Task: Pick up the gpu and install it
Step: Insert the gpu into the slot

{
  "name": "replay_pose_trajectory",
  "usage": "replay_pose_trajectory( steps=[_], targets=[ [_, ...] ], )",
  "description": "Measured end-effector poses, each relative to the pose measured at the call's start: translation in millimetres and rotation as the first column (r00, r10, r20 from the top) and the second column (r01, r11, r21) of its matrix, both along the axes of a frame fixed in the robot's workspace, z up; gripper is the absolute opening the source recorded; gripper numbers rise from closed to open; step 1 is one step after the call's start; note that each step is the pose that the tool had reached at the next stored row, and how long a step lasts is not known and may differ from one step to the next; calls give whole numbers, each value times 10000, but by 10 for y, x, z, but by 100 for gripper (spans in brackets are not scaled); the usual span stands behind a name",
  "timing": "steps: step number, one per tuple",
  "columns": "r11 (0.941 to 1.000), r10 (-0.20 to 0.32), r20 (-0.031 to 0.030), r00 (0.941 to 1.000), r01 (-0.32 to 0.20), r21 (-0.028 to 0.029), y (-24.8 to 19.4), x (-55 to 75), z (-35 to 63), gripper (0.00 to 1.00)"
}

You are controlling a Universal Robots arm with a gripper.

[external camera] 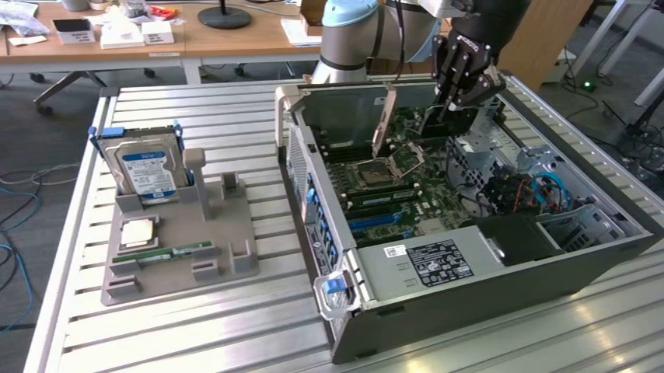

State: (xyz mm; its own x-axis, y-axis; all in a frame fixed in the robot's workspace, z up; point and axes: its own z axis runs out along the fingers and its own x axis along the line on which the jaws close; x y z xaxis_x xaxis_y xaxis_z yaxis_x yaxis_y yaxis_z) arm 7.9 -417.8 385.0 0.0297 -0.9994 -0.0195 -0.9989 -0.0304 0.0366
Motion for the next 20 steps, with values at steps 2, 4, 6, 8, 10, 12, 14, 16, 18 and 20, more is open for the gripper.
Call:
replay_pose_trajectory(
  steps=[2, 4, 6, 8, 10, 12, 14, 16, 18, 20],
  targets=[
    [10000, 0, 0, 10000, 0, -6, 0, 0, -19, 26],
    [10000, 0, 1, 10000, 0, -8, 0, 0, -22, 26],
    [10000, 1, 2, 10000, -1, -5, 0, 0, -25, 26],
    [10000, 0, 2, 10000, 0, -2, 0, 0, -30, 26],
    [10000, 0, 3, 10000, 0, -1, 0, 0, -52, 26],
    [10000, 0, 4, 10000, 0, -2, 1, 0, -78, 26],
    [10000, 0, 4, 10000, 0, -4, 0, 0, -100, 26],
    [10000, 0, 4, 10000, 0, -4, 1, 0, -125, 26],
    [10000, 0, 4, 10000, 0, -6, 1, 0, -146, 26],
    [10000, 0, 4, 10000, 0, -7, 1, 0, -161, 26]
  ],
)
